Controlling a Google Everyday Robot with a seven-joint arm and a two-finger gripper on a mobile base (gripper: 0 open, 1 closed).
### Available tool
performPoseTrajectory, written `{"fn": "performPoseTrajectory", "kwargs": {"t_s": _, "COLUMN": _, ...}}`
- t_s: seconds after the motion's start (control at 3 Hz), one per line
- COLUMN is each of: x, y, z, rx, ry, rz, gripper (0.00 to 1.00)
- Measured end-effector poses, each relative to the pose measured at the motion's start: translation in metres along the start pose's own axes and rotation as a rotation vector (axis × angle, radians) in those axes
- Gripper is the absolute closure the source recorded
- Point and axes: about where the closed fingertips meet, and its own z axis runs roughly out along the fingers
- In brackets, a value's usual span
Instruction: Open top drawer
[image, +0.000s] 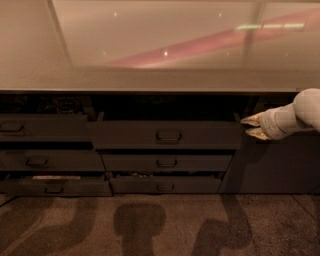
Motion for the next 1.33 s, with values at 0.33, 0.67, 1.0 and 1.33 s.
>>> {"fn": "performPoseTrajectory", "kwargs": {"t_s": 0.33, "x": -0.003, "y": 0.004, "z": -0.002, "rx": -0.003, "ry": -0.002, "rz": -0.002, "gripper": 1.0}}
{"fn": "performPoseTrajectory", "kwargs": {"t_s": 0.67, "x": -0.002, "y": 0.001, "z": -0.002, "rx": -0.006, "ry": -0.003, "rz": 0.0, "gripper": 1.0}}
{"fn": "performPoseTrajectory", "kwargs": {"t_s": 1.0, "x": -0.012, "y": 0.003, "z": -0.011, "rx": 0.018, "ry": -0.013, "rz": -0.026, "gripper": 1.0}}
{"fn": "performPoseTrajectory", "kwargs": {"t_s": 1.33, "x": -0.012, "y": 0.0, "z": -0.016, "rx": 0.018, "ry": -0.013, "rz": -0.026, "gripper": 1.0}}
